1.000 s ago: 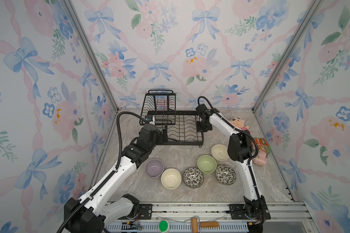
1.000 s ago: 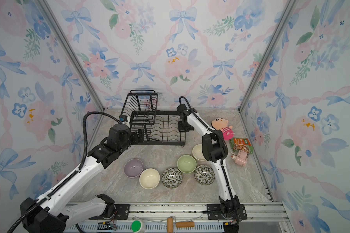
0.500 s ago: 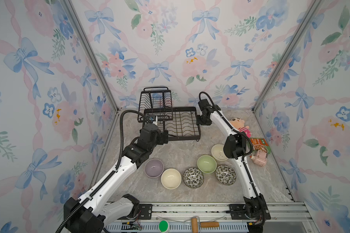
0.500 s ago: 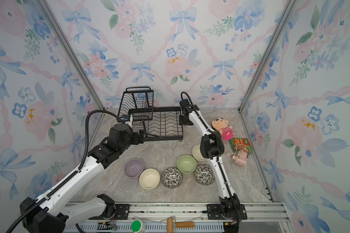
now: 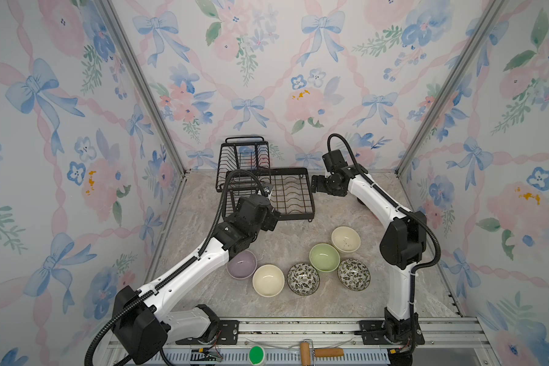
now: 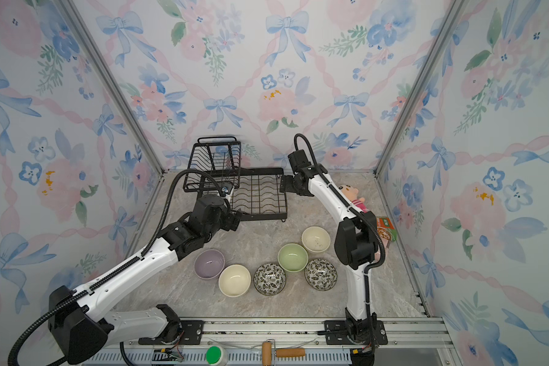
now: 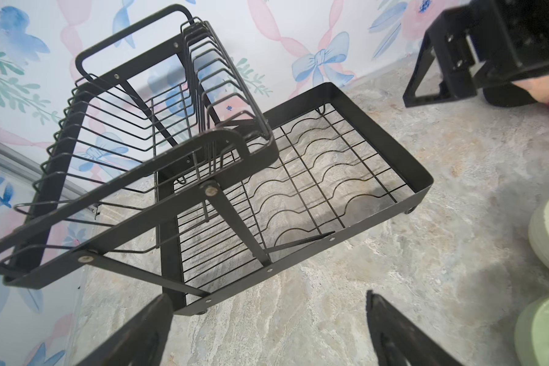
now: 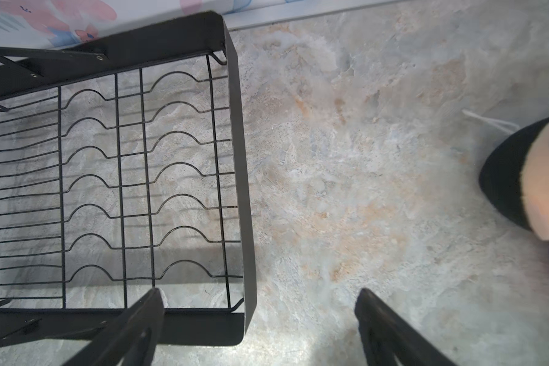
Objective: Load bowls into a dish rack
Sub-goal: Rotate the dish rack at the top-center of the table.
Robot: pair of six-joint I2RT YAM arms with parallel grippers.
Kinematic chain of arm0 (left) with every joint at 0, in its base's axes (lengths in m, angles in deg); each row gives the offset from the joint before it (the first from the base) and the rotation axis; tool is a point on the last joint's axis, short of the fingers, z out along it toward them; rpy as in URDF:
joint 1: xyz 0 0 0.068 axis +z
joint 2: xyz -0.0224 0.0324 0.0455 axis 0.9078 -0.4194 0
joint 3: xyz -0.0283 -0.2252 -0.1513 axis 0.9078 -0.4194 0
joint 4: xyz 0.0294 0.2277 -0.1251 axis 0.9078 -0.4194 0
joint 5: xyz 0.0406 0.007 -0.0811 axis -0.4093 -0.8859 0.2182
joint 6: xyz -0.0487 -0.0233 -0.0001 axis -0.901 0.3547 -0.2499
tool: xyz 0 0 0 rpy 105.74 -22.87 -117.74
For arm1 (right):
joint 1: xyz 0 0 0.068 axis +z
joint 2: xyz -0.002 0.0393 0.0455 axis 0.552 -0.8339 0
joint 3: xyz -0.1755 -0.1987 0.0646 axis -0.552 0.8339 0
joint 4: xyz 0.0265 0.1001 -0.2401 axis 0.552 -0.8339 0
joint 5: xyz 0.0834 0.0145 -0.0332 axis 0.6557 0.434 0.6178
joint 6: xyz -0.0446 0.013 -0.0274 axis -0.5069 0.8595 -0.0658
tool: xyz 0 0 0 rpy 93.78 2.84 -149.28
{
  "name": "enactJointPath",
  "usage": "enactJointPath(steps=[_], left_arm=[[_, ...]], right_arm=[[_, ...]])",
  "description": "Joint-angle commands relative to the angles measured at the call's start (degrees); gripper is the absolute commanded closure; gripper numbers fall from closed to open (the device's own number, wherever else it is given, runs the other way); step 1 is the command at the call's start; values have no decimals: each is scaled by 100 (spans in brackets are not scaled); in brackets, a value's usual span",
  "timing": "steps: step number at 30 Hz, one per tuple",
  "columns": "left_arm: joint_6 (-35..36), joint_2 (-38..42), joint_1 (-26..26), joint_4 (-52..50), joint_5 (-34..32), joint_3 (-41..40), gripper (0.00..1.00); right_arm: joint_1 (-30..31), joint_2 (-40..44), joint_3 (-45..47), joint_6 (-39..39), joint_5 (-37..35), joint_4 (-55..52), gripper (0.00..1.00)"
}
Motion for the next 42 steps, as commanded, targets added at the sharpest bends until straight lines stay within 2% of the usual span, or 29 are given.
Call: enactJointPath(steps=[1,3,6,9,18,20,23,29,33,38,42], left_arm=[[56,51,-9,-38,142,190,2],[-54,28,-11,-52,338,263,2],[-343,37,-37,-53,721,298,2],[-678,101,-67,-53,943,218,2],[-982,225,-192,-132,1078,95,2],[-967,214,-208,-136,1062,112,2],[-947,155,-239,-134,1051,188,2],[-903,63,-378,-132,966,297,2],[-921,39,-492,-139,915,289,2],[-909,117,-564,-142,778,189,2],[-854,173,-562,-133,525,104,2]], right_arm=[[212,-224,467,356,-32,383,4],[293,-332,481,404,-124,362,0],[330,-499,485,518,-221,308,14],[334,-583,537,518,-306,337,34],[96,-828,355,18,-671,248,85],[8,-857,282,-164,-691,204,93],[-119,-884,166,-390,-735,159,95],[-305,-1023,-221,-665,-831,-23,93],[-363,-1202,-589,-715,-808,-256,83],[-292,-993,-814,-530,-705,-456,52],[-198,-375,-566,-240,-769,-465,11]])
